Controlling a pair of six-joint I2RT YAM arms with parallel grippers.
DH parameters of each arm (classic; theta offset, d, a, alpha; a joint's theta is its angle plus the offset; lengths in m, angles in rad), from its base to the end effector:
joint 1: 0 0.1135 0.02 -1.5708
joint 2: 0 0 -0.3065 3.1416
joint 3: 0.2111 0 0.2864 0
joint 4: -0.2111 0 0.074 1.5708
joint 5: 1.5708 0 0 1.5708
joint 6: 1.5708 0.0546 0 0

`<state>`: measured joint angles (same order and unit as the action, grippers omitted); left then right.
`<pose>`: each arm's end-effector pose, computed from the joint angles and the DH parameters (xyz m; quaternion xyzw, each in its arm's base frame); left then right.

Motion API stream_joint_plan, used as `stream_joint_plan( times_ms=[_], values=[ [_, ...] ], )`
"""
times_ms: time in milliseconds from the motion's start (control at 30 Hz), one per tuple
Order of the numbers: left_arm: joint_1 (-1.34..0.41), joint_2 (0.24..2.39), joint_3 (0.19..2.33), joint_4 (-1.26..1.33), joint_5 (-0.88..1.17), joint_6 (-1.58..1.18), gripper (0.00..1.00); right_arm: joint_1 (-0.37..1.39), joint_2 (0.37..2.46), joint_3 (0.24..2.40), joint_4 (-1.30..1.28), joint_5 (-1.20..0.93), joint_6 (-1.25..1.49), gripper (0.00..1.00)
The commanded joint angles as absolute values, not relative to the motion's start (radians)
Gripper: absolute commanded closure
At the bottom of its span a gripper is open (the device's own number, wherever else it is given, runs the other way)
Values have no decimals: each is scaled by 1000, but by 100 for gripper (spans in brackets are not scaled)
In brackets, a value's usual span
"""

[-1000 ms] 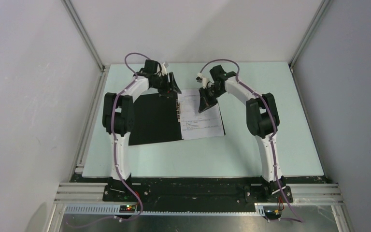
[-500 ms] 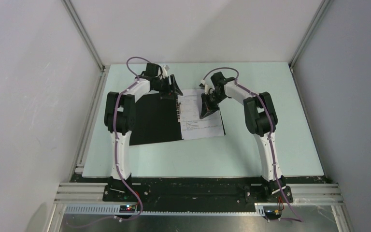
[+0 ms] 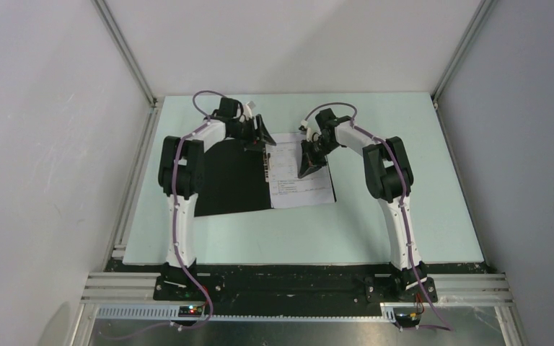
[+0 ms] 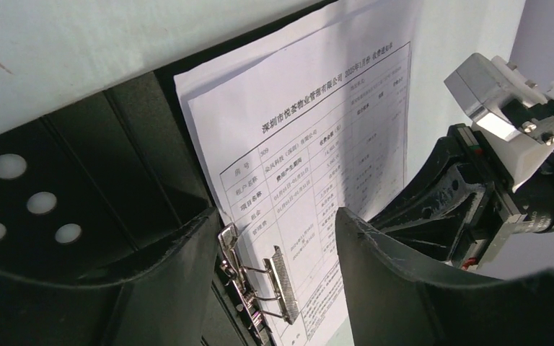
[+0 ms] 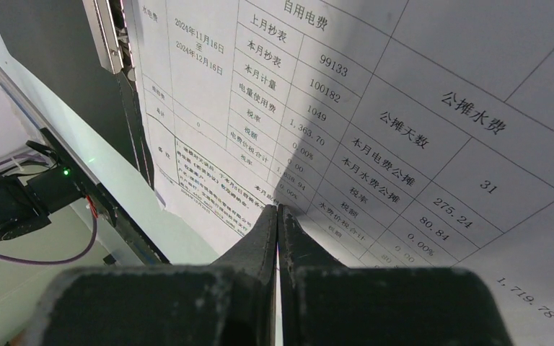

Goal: Put the files into the folder

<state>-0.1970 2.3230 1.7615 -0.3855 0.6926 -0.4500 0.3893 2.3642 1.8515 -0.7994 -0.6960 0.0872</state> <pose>0.5484 -0.1450 0.1448 -0.0096 0.9012 -0.3981 0.1710 0.4878 0.2379 0.1314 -0.1838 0.9150 0.3572 0.0380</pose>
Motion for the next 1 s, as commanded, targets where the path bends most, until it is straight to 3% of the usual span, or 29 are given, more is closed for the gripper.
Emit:
stream_joint_plan(
  times_ms=[0,200,967],
  values=[
    [-195,2294,1759,-354,740,-483,36,393,2400,1878,-782,-674,92,100],
    [-196,2207,1688,-317,772,-532,40,393,2402,1879,-780,-669,92,100],
    [-220,1990,1440,-243,786,-581,39,391,2348,1918,-792,-681,89,100]
  ],
)
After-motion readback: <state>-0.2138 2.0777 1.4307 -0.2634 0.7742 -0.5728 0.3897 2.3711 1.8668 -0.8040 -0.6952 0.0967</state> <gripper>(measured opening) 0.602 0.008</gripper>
